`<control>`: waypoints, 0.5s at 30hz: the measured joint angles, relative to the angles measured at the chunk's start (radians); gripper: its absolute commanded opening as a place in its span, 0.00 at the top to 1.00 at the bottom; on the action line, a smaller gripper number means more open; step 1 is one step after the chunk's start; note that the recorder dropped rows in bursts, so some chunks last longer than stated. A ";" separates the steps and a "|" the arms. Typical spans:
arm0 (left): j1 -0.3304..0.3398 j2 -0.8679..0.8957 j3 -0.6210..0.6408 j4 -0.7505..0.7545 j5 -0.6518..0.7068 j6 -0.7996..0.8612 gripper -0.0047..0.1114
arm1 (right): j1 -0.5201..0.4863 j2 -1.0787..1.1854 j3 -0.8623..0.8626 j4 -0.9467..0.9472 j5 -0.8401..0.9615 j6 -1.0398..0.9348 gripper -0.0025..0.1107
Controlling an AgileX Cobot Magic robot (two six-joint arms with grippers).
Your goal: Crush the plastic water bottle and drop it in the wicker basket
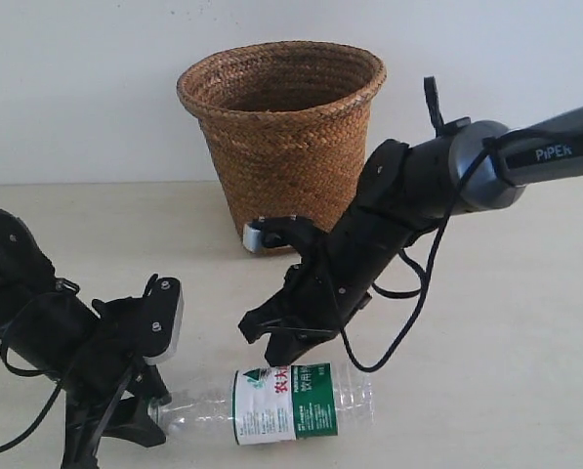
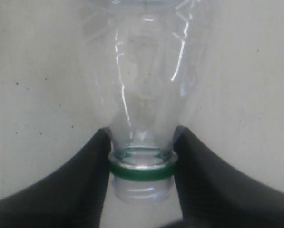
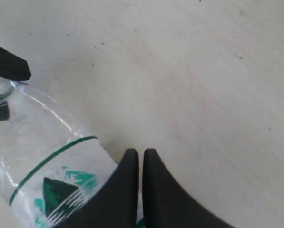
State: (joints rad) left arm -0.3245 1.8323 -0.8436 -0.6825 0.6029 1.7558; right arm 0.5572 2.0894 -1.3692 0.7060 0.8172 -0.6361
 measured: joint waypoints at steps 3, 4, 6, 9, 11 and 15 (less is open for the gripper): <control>0.000 0.000 0.000 -0.005 -0.042 -0.024 0.92 | 0.000 -0.081 -0.081 -0.018 0.070 0.025 0.98; 0.000 0.000 0.000 -0.005 -0.047 -0.026 0.92 | 0.000 -0.102 -0.094 -0.018 0.079 0.032 0.98; 0.000 0.000 0.001 -0.005 -0.050 -0.031 0.92 | 0.000 -0.150 -0.115 -0.011 0.109 0.043 0.98; 0.000 -0.008 0.001 -0.005 -0.055 -0.043 0.92 | 0.009 -0.181 -0.122 -0.014 0.183 0.055 0.98; 0.000 -0.012 0.001 -0.005 -0.059 -0.047 0.92 | 0.024 -0.177 -0.122 -0.030 0.219 0.075 0.98; 0.000 -0.012 0.001 -0.005 -0.059 -0.058 0.92 | 0.068 -0.123 -0.122 -0.082 0.210 0.126 0.98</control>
State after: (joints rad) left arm -0.3245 1.8204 -0.8426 -0.6880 0.5438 1.6979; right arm 0.6250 1.9665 -1.4907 0.6243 1.0268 -0.5096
